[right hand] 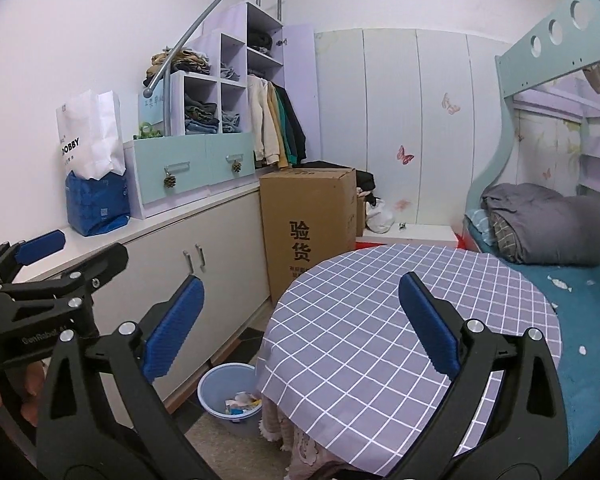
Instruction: Collect trash
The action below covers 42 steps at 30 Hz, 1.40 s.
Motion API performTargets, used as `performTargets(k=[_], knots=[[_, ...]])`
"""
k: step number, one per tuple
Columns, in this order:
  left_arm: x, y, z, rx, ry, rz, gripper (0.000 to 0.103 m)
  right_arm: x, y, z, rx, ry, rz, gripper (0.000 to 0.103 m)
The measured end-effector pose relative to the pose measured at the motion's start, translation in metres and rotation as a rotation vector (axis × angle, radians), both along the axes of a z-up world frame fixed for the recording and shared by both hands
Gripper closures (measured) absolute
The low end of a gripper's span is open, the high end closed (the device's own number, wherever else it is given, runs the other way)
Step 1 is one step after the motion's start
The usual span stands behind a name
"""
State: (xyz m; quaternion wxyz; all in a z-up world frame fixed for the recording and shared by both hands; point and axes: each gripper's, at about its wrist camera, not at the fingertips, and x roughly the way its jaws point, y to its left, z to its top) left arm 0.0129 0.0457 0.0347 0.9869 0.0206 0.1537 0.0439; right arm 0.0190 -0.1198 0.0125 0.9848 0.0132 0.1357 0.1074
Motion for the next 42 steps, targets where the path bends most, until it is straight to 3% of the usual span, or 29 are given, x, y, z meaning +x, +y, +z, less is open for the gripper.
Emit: performTargets(k=[42], knots=[[0.002,0.0,-0.011,-0.005,0.016,0.026,0.005,0.005,0.012,-0.015,0.012,0.043,0.02,0.007]])
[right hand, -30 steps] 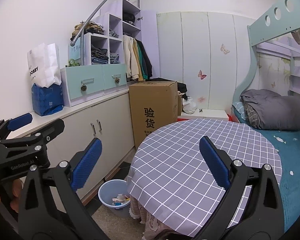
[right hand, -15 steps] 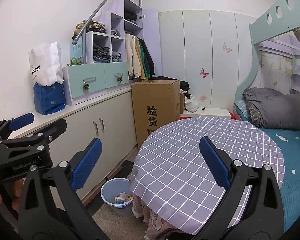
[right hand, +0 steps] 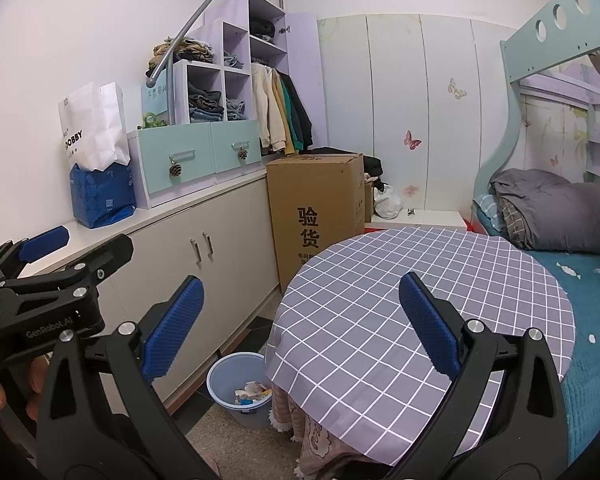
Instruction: Collect trash
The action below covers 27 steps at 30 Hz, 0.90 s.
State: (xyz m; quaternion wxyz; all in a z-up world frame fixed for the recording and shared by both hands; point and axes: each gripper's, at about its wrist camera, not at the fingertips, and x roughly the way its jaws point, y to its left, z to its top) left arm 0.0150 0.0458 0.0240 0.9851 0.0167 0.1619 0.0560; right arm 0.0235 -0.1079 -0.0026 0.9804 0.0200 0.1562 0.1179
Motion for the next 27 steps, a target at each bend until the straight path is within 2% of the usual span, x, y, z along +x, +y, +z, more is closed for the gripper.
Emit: performTargets(k=[27], knots=[[0.0012,-0.0014,-0.0029,0.005,0.003,0.002,0.005,-0.0011,0.0003,-0.0009,0.004,0.003,0.006,0.007]])
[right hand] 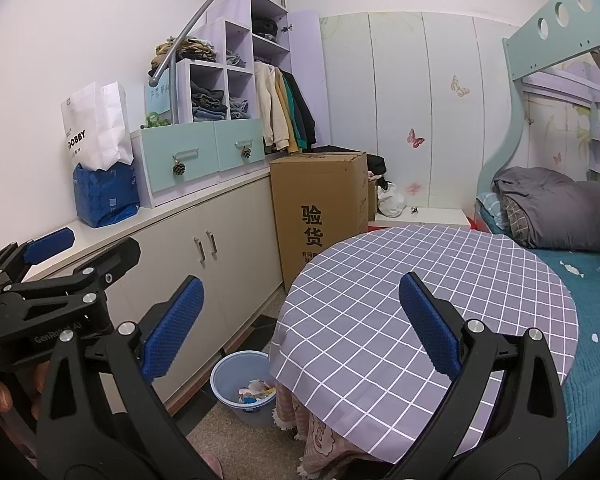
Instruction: Collect trash
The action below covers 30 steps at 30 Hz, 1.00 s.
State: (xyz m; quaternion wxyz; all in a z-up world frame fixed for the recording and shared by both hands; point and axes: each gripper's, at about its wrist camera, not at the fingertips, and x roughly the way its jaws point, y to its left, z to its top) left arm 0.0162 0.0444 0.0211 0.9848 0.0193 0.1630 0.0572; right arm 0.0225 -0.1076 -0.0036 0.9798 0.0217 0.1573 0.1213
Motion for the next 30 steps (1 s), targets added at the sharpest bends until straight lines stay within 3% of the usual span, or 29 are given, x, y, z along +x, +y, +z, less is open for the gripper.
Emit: performTargets(k=[30], knots=[[0.0034,0.0015,-0.0041,0.003,0.007,-0.006,0.005,0.0038,-0.007,-0.0023,0.001,0.021,0.027,0.007]])
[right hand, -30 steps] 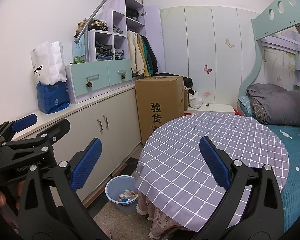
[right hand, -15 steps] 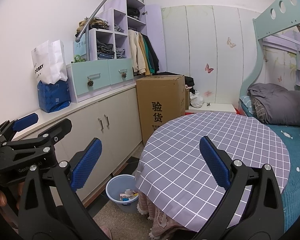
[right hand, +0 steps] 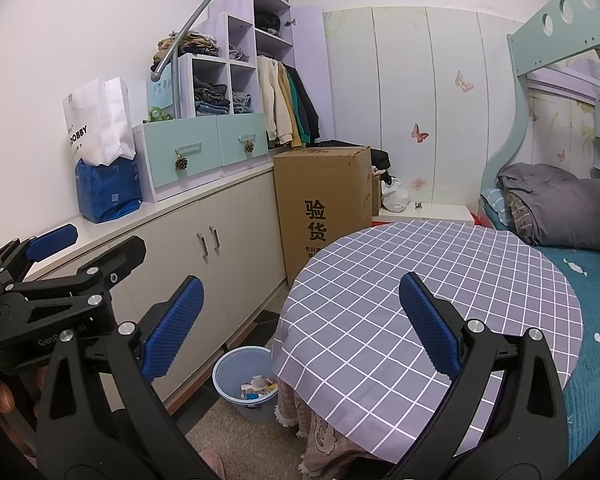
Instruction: Collect trash
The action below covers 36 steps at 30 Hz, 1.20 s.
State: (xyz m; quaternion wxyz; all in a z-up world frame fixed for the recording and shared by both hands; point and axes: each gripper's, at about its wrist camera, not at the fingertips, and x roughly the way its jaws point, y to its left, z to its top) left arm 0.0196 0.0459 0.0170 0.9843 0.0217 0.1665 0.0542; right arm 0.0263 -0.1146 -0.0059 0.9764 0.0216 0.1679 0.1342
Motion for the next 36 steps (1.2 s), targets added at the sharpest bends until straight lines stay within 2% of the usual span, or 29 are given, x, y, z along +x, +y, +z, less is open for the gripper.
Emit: performTargets(k=[16,36], knots=[[0.001,0.001,0.0,0.0,0.001,-0.003,0.005,0.001,-0.001,-0.001,0.004,0.006,0.0,0.007],[0.01,0.023,-0.007,0.0,0.028,-0.012,0.005,0.004,0.0,-0.006,0.011,0.029,-0.005,0.007]])
